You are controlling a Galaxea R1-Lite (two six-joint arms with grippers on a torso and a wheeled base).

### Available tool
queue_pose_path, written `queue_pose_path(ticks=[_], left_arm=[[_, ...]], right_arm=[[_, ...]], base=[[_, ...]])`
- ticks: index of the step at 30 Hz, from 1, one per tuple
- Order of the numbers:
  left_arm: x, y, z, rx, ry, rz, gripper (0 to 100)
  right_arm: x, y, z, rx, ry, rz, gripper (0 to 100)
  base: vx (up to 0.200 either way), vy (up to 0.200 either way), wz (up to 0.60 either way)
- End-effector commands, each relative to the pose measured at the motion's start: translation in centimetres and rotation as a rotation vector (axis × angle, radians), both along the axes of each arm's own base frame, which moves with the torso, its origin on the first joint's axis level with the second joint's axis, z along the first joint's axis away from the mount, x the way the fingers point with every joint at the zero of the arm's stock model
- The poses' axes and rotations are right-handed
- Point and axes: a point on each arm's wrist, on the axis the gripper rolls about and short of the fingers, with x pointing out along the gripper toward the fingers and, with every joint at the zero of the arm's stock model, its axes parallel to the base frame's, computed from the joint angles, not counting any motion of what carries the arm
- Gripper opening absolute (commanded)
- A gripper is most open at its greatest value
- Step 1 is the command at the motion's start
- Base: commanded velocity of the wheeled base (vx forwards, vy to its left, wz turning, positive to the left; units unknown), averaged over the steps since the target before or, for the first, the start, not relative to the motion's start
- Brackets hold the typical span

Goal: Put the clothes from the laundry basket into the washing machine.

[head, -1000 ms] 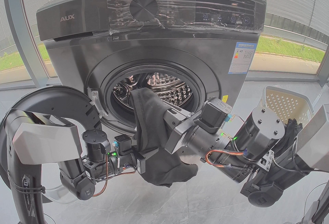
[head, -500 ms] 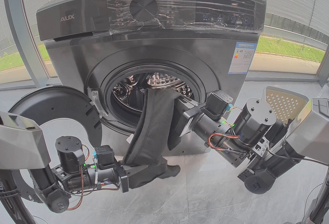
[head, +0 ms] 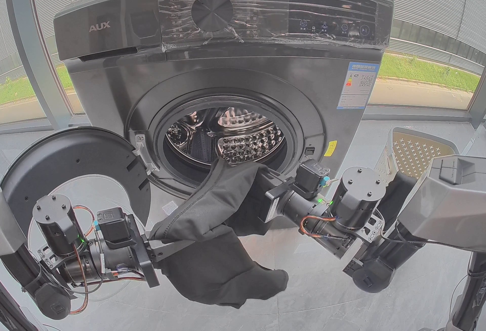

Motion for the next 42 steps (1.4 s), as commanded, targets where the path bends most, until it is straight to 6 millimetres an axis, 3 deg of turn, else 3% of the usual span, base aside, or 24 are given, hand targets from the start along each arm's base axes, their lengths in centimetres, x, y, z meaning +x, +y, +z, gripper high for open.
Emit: queue_pose_path(ticks=[1, 12, 13, 16, 19, 22, 24, 31, 37, 42], left_arm=[[-0.4, 0.2, 1.1, -0.021, -0.045, 0.003, 0], [-0.1, 0.2, 0.9, -0.019, -0.041, 0.011, 0], [-0.1, 0.2, 0.9, -0.019, -0.041, 0.014, 0], [0.1, 0.2, 1.1, -0.024, -0.051, 0.022, 0], [0.5, 0.1, 1.5, -0.028, -0.073, 0.058, 0], [0.9, -0.1, 2.0, -0.023, -0.112, 0.211, 0], [1.5, -0.1, 2.3, -0.027, -0.128, 0.271, 0], [2.2, 0.2, 2.9, -0.048, -0.146, 0.356, 0], [2.4, -0.6, 2.4, -0.036, -0.127, 0.469, 0], [2.0, -1.0, 2.1, -0.042, -0.101, 0.47, 0]], right_arm=[[-0.4, 0.3, -1.6, -0.038, 0.039, 0.013, 0], [-1.7, 0.8, -2.0, -0.056, 0.058, 0.049, 0], [-1.8, 0.6, -1.9, -0.056, 0.058, 0.049, 100], [-2.5, -0.1, -1.7, -0.067, 0.073, 0.048, 100], [-4.5, -2.2, -3.4, -0.155, 0.154, 0.05, 100], [-7.4, -5.1, -5.4, -0.278, 0.263, 0.063, 100], [-8.3, -5.9, -5.2, -0.292, 0.276, 0.067, 100], [-8.7, -7.5, -2.0, -0.209, 0.201, 0.029, 100], [-8.5, -9.6, -1.8, -0.209, 0.22, -0.032, 100], [-8.4, -9.6, -1.5, -0.196, 0.206, -0.035, 100]], base=[[0.0, 0.0, 0.0], [0.0, 0.0, 0.0], [0.0, 0.0, 0.0], [0.0, 0.0, 0.0], [0.0, 0.0, 0.0], [0.0, 0.0, 0.0], [0.0, 0.0, 0.0], [0.0, 0.0, 0.0], [0.0, 0.0, 0.0], [0.0, 0.0, 0.0]])
